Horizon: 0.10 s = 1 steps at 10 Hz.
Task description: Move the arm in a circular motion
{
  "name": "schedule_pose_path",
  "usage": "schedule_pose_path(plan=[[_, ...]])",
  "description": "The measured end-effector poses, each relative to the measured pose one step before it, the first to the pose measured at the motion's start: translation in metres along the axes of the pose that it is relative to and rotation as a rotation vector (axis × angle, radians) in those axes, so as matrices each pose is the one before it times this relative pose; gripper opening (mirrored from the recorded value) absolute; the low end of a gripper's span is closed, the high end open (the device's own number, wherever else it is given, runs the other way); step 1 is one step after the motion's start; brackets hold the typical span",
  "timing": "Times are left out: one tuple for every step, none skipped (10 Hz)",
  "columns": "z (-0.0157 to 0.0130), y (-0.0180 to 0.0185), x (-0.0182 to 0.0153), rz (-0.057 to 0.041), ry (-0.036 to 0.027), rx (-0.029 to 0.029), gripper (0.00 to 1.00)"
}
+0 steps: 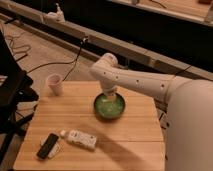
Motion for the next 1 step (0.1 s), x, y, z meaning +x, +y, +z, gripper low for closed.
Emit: schedule_pose_path(plan=[[-0.00003, 0.01628, 0.00099, -0.01047, -0.02773, -0.02478, 0.00]])
